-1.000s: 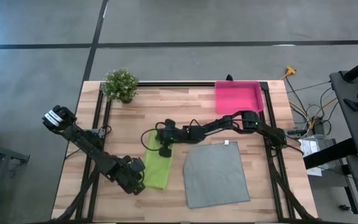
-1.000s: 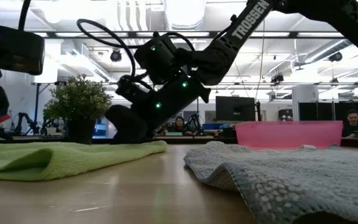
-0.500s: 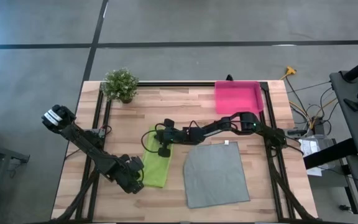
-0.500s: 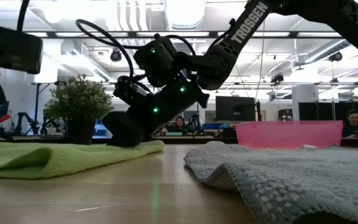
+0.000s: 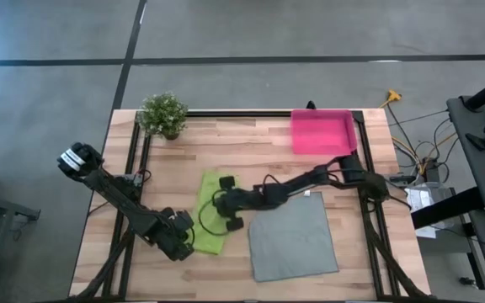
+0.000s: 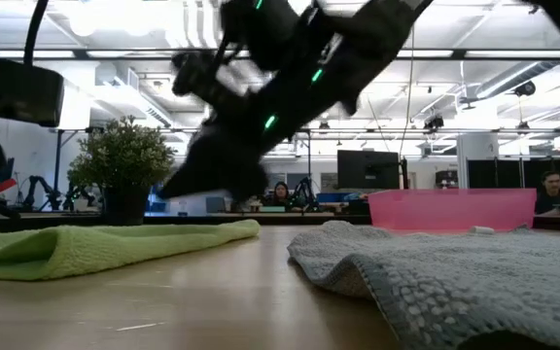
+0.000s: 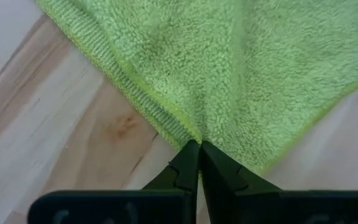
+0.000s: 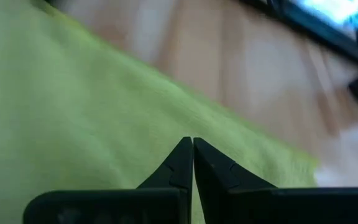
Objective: Roll microfiber towels into tight, uniform cylinder then place into a basket
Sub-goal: Fold the green microfiber cloth
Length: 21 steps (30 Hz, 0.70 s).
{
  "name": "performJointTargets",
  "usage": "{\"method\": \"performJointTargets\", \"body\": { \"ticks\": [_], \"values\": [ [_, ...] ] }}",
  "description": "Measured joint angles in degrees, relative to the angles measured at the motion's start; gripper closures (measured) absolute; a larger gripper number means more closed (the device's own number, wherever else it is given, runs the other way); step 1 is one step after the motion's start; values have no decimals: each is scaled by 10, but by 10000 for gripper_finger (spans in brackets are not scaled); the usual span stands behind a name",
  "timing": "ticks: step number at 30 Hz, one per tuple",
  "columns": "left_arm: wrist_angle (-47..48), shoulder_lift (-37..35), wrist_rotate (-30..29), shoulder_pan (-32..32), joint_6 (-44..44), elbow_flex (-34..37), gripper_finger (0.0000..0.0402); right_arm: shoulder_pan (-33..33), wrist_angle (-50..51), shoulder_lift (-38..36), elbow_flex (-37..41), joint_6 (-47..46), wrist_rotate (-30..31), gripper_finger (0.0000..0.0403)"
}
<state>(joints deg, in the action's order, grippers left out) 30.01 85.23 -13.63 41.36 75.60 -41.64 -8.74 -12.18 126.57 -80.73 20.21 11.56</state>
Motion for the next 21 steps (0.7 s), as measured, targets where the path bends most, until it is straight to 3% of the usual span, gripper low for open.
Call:
{"method": "performJointTargets", "body": {
  "ticks": [5, 10, 16, 21],
  "values": [
    [10, 5, -38, 3, -15, 1, 402, -41, 2, -85, 74, 37, -12, 394],
    [5, 5, -58, 2, -44, 1, 402, -67, -47, -143, 139, -24, -138, 394],
    [-68, 6, -63, -1, -37, 0, 402, -81, -179, -98, 164, -67, -140, 394],
    [-115, 7, -45, 2, -17, -3, 402, -89, -164, -21, 95, -95, -143, 394]
  ]
}}
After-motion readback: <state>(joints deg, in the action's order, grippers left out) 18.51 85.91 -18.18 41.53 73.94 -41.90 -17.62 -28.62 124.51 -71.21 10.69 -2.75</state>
